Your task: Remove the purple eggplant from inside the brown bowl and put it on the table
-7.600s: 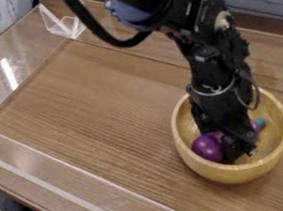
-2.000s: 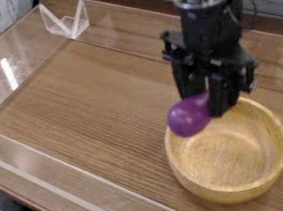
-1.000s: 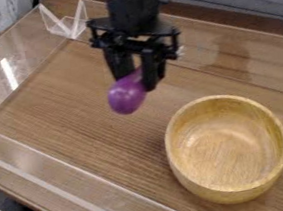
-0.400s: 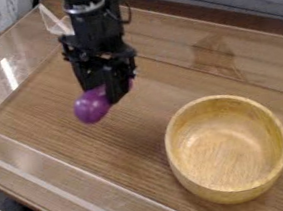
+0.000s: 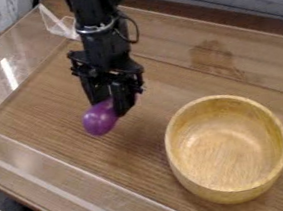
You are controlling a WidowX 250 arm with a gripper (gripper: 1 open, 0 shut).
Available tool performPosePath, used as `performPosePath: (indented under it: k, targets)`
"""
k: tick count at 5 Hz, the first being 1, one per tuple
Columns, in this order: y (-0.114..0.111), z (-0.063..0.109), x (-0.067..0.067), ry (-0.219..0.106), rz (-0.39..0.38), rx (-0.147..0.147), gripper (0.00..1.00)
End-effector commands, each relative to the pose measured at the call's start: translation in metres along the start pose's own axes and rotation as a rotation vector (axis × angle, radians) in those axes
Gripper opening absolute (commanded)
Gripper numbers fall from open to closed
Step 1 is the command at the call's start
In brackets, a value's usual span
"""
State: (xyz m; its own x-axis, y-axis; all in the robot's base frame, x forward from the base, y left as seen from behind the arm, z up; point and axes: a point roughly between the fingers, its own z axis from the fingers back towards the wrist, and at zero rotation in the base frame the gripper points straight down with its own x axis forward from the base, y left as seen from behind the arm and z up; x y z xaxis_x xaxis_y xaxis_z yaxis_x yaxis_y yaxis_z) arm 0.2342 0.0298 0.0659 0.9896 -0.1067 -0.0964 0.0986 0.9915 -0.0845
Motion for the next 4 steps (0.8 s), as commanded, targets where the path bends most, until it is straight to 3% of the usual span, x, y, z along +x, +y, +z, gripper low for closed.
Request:
performPosePath:
  k: [1,3,4]
  targets:
    - [-0.006,0.009,0.004,-0.023,-0.027,0.019,0.0]
    - [0.008,-0.004,0.019,-0.024,0.016,0.024,0.0]
    - [0.011,0.0,0.014,-0.021,0.009,0.026,0.0]
